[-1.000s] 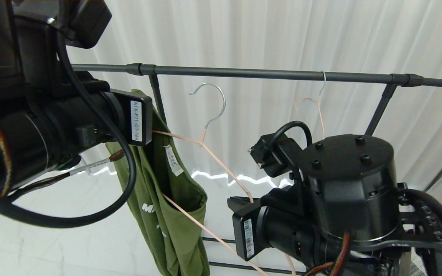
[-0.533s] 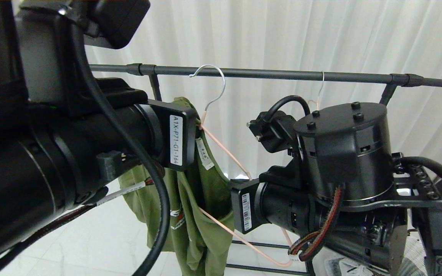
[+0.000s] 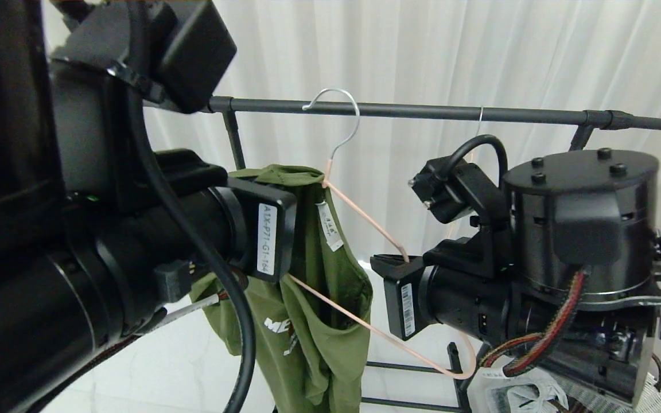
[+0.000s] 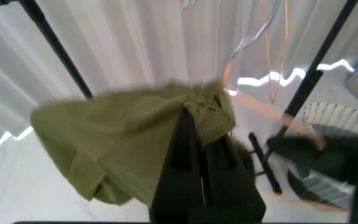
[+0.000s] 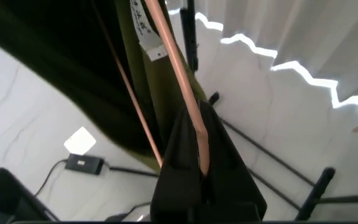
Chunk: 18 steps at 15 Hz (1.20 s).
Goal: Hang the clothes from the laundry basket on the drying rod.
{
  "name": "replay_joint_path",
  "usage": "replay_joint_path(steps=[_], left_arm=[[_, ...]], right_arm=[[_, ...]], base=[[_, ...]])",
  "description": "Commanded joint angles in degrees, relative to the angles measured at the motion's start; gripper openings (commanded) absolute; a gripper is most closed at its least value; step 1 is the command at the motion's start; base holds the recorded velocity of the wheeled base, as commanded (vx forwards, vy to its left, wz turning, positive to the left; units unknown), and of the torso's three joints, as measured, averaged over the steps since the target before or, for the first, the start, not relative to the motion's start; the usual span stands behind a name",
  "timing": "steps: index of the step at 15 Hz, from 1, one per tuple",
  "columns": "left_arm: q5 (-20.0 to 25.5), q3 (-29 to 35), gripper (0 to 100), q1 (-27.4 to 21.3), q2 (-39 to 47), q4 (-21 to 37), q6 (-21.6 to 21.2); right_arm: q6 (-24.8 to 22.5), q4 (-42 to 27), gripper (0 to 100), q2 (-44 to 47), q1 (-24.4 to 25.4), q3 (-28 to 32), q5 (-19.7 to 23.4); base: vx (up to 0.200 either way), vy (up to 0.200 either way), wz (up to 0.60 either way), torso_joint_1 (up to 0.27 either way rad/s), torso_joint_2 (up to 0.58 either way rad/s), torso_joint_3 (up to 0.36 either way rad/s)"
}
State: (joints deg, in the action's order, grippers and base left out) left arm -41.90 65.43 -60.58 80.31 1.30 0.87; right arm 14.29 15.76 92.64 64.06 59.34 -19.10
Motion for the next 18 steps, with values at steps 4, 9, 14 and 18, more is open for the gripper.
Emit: replay_joint_path(steps=[4, 9, 14, 18], left_arm=[[-0.1, -2.4, 0, -1.7, 0.2, -0.5, -0.9], [0.0, -3.6, 100, -1.8, 0.3, -0.4, -1.3], [-0.1, -5.1, 100, -1.4, -1.5, -1.7, -1.8], [2.7, -6.7, 100, 6.1, -9.0, -2.1, -16.4]], right_arm=[[-7.9, 10.6, 0, -4.0, -0.8, -7.4, 0.0], [-11.0, 10.9, 0, -6.2, -0.8, -7.2, -0.1], [-13.8, 15.7, 0, -9.0, -1.1, -8.0, -0.4], [-18.2, 15.5, 0, -15.0, -1.3, -13.9, 0.3]], base=[[0.000, 0.000, 0.00, 0.000, 0.00, 0.000], [0.000, 0.000, 0.00, 0.000, 0.00, 0.000], [0.000, 0.000, 0.00, 0.000, 0.00, 0.000], [0.000, 0.000, 0.00, 0.000, 0.00, 0.000]])
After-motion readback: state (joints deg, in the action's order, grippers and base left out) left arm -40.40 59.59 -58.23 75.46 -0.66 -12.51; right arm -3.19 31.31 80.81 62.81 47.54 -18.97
